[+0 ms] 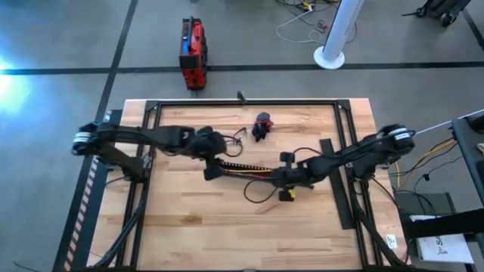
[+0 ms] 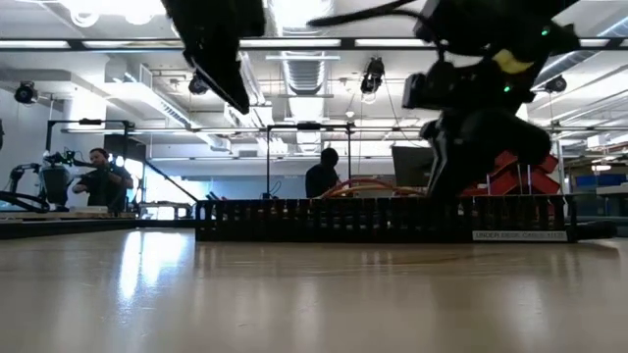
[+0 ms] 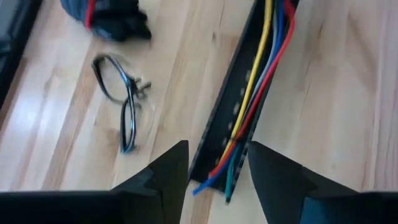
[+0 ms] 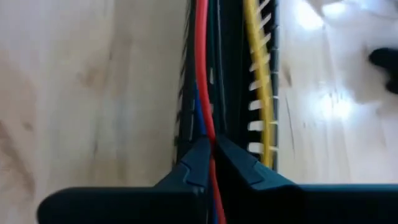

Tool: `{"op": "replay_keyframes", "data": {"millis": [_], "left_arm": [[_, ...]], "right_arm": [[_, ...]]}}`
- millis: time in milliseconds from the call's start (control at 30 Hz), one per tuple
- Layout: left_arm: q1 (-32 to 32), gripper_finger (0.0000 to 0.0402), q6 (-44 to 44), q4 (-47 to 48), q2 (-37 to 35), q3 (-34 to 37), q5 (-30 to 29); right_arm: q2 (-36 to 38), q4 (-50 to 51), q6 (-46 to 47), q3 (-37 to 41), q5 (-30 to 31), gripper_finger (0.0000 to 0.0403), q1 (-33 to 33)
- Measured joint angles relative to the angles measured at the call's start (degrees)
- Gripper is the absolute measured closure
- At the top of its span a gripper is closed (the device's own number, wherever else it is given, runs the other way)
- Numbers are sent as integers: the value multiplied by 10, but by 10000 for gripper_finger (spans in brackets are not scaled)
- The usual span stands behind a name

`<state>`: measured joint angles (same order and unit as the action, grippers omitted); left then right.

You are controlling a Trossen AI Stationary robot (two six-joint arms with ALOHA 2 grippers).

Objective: Ziptie cables
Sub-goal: Put the ziptied cable wires into the black cable duct

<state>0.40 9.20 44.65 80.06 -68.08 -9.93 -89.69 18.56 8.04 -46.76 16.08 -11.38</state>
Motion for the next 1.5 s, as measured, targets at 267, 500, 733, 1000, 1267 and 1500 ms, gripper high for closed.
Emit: {"op": "replay_keyframes", "data": {"millis": [267,500,733,1000,1267,1500], "left_arm": [[0,282,13,-197,-109,187,5],[-3,304,30,-275,-126,279,19],[-13,322,55,-345,-107,329,19],[-32,331,57,-382,-76,331,20],[-39,332,43,-461,-30,322,19],[-62,340,1,-591,37,321,21]], "right_arm": [[-83,19,-29,-72,9,397,2],[-62,150,-52,-156,-1,394,2],[-55,140,-67,-181,9,393,24],[-74,67,-66,-146,-41,401,52],[-104,15,-66,-142,-61,401,52],[-141,-13,-66,-139,-60,401,53]]}}
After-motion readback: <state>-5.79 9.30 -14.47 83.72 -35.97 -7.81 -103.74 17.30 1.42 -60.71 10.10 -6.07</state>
